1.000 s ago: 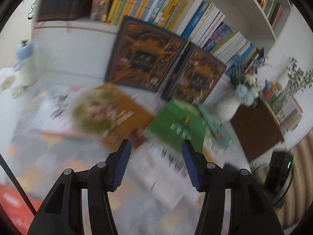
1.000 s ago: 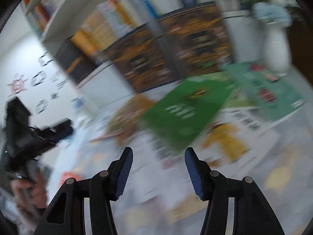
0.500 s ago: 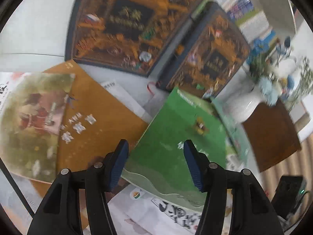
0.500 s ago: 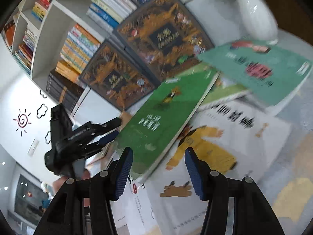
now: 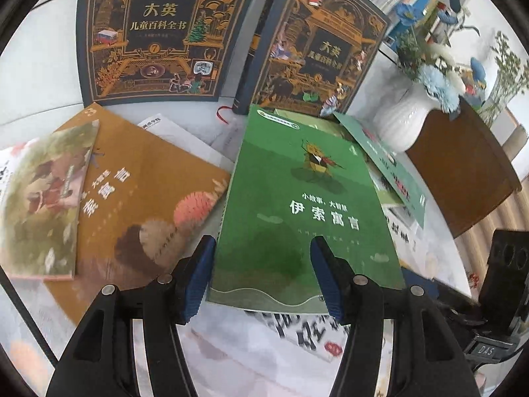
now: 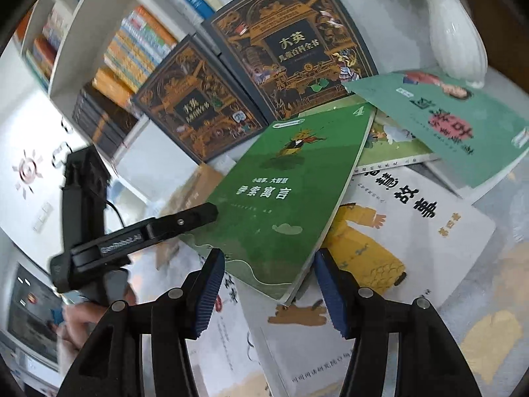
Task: Organize books
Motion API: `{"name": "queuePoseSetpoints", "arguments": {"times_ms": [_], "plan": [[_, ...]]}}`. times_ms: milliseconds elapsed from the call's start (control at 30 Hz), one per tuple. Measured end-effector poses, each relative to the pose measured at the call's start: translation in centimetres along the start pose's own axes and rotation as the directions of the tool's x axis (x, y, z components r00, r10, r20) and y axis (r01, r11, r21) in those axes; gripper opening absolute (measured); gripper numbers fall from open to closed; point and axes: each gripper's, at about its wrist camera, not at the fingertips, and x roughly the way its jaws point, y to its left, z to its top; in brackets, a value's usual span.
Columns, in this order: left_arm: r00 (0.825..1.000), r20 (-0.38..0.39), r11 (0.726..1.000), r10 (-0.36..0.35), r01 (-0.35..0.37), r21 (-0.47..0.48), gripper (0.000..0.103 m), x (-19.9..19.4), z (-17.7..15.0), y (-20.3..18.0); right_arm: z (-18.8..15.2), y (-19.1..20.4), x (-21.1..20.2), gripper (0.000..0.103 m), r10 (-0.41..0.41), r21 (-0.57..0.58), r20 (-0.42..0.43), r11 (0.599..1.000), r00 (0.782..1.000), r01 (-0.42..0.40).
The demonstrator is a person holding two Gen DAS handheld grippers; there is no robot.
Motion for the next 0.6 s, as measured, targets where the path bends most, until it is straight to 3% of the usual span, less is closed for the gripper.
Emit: {"name": "queuePoseSetpoints", "arguments": {"times_ms": [333, 600], "plan": [[0.999, -0.007, 0.999, 0.042, -0.042, -0.022, 0.056, -6.3, -5.2, 1.0, -2.9, 3.3, -1.5, 0.057, 0.065, -0.047, -0.089, 0.996, 0.994, -0.069], [0.999, -0.036, 0.995, -0.012, 0.009, -0.101, 0.056, -12.4, -13.5, 1.9, -11.0, 6.7, -4.5, 0.057, 0.076, -0.1, -0.201, 0.99, 0.977, -0.098]]}}
